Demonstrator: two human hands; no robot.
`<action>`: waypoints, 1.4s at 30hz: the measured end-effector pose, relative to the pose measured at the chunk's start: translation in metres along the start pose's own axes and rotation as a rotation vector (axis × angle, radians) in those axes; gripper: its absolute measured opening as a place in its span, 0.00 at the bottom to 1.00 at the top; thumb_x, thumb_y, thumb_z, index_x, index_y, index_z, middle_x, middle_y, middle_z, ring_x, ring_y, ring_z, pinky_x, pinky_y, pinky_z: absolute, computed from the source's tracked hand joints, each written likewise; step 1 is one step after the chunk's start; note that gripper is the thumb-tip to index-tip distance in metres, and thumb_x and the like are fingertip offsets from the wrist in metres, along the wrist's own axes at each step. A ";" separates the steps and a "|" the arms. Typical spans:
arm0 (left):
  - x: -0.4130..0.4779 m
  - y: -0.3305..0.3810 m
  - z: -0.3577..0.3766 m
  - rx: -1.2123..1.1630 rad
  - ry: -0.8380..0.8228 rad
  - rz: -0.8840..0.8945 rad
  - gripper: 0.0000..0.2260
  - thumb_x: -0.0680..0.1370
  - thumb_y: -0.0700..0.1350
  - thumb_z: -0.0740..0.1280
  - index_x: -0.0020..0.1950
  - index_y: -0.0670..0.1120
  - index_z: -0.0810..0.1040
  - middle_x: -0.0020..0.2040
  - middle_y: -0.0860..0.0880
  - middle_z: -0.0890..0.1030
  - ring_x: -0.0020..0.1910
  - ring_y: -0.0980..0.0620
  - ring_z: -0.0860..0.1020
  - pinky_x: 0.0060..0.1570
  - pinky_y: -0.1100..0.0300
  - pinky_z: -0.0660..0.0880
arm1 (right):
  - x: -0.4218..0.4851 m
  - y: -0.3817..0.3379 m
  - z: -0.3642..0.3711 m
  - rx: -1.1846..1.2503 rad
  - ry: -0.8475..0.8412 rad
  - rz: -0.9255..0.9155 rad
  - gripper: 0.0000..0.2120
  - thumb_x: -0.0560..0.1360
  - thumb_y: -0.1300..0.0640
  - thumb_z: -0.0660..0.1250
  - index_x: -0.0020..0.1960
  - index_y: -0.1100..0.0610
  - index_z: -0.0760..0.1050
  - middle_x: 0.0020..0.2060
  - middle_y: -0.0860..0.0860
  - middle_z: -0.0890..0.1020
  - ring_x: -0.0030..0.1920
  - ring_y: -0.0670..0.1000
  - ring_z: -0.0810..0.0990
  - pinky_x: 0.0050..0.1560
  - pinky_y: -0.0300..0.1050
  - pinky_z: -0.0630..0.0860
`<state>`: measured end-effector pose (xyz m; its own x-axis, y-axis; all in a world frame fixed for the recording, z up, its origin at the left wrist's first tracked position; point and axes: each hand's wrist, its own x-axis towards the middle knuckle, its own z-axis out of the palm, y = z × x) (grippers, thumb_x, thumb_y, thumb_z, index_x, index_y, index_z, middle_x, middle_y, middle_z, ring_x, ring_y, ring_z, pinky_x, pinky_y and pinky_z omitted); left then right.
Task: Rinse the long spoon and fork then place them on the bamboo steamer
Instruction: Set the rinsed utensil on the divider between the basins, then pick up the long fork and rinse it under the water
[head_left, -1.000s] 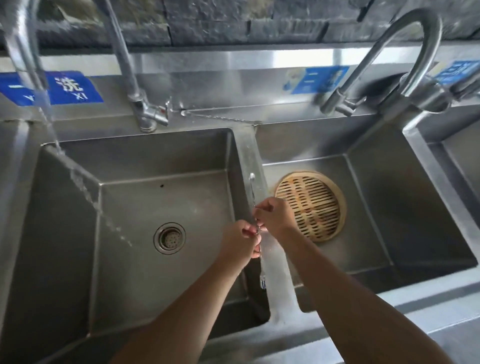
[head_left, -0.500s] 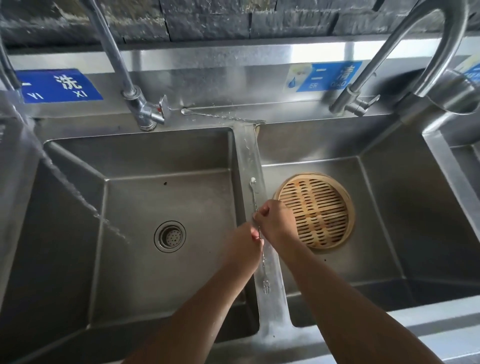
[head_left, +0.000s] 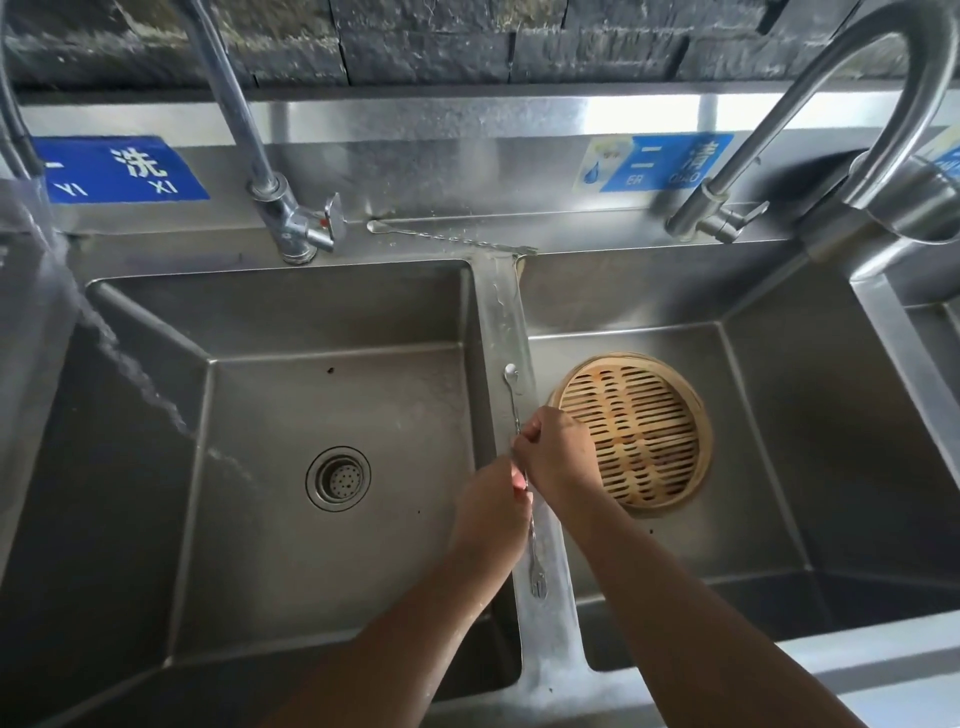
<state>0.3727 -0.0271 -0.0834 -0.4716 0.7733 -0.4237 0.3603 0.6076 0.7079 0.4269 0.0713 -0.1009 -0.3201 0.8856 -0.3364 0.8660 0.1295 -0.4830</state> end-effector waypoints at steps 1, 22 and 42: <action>0.000 0.000 0.000 -0.002 0.005 0.003 0.08 0.80 0.40 0.61 0.42 0.47 0.76 0.36 0.51 0.79 0.34 0.52 0.80 0.36 0.51 0.81 | 0.000 0.000 0.000 0.000 0.008 -0.002 0.04 0.75 0.57 0.68 0.47 0.57 0.79 0.40 0.52 0.83 0.40 0.51 0.81 0.38 0.42 0.74; 0.151 0.001 -0.146 0.144 0.207 0.053 0.09 0.77 0.39 0.60 0.48 0.43 0.81 0.45 0.45 0.83 0.48 0.46 0.80 0.48 0.56 0.74 | 0.122 -0.096 -0.036 0.040 0.003 -0.139 0.07 0.75 0.54 0.67 0.44 0.56 0.80 0.41 0.56 0.85 0.44 0.59 0.82 0.45 0.46 0.78; 0.248 -0.042 -0.133 0.638 0.266 0.181 0.44 0.75 0.40 0.68 0.80 0.46 0.40 0.80 0.46 0.36 0.79 0.43 0.37 0.73 0.37 0.59 | 0.257 -0.164 -0.026 -0.515 0.017 -0.484 0.08 0.76 0.61 0.65 0.53 0.60 0.79 0.52 0.60 0.83 0.52 0.64 0.82 0.44 0.47 0.72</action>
<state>0.1340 0.1148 -0.1434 -0.5113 0.8509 -0.1208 0.8137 0.5245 0.2504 0.2123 0.2894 -0.0877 -0.7125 0.6818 -0.1657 0.7011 0.7013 -0.1292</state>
